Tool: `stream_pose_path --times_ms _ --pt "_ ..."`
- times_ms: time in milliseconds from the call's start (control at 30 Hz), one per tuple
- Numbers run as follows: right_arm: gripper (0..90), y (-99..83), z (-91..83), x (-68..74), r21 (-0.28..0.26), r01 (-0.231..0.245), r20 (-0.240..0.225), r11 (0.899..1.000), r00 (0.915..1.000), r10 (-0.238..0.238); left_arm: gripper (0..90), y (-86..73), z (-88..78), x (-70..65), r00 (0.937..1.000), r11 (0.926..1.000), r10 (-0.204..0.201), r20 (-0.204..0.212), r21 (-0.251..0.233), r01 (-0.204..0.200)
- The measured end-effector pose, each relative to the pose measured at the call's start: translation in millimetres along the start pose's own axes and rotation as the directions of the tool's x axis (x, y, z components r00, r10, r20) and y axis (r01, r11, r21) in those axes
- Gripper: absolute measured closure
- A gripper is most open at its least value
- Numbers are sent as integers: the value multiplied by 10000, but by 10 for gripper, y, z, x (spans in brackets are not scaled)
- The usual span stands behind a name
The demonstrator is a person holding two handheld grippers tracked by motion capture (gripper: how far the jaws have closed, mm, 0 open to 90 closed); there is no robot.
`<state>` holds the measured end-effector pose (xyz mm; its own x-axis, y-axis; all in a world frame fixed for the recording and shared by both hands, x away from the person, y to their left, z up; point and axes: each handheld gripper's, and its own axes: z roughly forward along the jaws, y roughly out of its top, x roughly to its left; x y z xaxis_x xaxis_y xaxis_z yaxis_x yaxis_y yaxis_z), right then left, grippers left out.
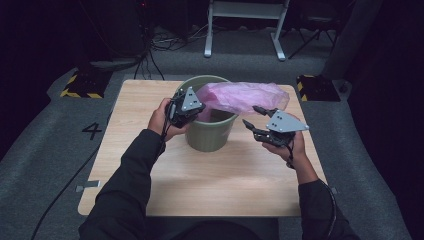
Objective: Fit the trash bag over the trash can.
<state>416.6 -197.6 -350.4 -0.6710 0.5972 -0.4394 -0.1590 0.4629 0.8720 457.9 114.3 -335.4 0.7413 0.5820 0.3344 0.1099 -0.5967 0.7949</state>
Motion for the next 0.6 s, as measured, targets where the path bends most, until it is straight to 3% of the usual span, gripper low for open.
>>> stream_pose_path --times_ms 133,267,367,500,600 --pt "323 -155 -103 -101 44 -576 625 9983 9964 572 899 -59 -17 68 9995 9995 -303 -44 -33 303" --pt "269 -302 -117 -175 460 -639 1476 9969 9874 565 899 -108 -29 122 9989 9991 -431 -162 15 431" --pt "265 -386 -140 -243 345 -1108 1530 9932 9827 1043 899 -141 -24 159 9985 9986 -520 -180 64 522" --pt "239 -493 -143 -384 398 -1947 1470 9801 9713 1870 899 -182 -14 198 9972 9975 -692 -289 147 696" --pt "233 -550 -114 -444 551 -2348 1107 9705 9674 2277 893 -200 -16 213 9968 9971 -741 -297 128 745"
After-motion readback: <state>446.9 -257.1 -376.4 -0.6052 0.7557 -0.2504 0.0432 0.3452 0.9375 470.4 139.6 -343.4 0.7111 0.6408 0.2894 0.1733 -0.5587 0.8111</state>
